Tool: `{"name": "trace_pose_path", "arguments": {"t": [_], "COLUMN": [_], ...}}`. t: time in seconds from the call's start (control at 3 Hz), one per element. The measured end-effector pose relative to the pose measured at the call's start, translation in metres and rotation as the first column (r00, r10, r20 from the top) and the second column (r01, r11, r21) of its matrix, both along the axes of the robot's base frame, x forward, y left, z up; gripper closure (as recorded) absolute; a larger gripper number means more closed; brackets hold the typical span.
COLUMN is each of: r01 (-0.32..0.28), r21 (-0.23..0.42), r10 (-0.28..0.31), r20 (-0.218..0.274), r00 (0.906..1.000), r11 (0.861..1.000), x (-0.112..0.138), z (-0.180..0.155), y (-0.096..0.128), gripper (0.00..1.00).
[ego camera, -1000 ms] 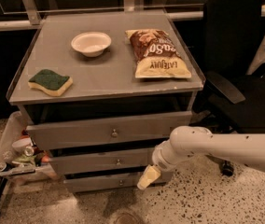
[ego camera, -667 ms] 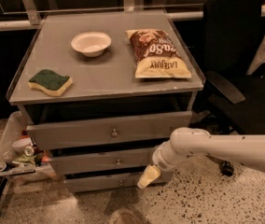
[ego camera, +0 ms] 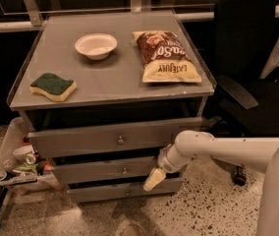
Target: Open middle drawer
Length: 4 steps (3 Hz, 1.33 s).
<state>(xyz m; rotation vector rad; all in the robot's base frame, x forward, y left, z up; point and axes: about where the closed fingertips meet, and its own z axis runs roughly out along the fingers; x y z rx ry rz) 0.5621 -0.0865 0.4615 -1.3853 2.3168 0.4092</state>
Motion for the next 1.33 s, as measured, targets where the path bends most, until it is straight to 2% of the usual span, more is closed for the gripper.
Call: {"name": "trace_pose_path", "arguments": {"t": [0.67, 1.33], "r01": [-0.010, -0.026], "r21": [-0.004, -0.013], "r10": [0.010, 0.026], "r20": [-0.012, -0.048], "r00": [0.9999, 0.9985], "r11": [1.000, 1.000], "x": [0.010, 0.012], "z": [-0.020, -0.041], "y": [0.003, 0.007], "gripper": [0.00, 0.00]}}
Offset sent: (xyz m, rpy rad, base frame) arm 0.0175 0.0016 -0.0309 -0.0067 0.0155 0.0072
